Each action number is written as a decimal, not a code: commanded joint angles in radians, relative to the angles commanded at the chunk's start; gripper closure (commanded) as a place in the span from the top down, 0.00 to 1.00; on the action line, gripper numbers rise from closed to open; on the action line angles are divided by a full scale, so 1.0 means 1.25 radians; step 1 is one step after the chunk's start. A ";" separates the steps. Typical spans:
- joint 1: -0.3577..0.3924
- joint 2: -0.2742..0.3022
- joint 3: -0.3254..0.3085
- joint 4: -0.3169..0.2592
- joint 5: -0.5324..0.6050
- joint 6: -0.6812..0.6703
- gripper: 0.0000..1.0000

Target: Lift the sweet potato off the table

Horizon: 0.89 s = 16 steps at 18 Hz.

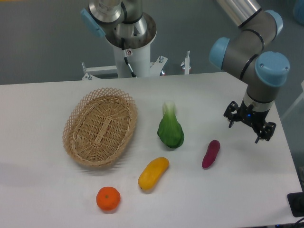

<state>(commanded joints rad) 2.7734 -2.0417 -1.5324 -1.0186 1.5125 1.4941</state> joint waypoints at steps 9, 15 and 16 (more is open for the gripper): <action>-0.005 -0.007 -0.007 0.002 0.000 -0.012 1.00; -0.026 -0.028 -0.020 0.001 -0.004 -0.058 1.00; -0.039 -0.039 -0.020 0.001 -0.004 -0.077 1.00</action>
<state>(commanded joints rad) 2.7245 -2.0907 -1.5570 -1.0170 1.5079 1.3977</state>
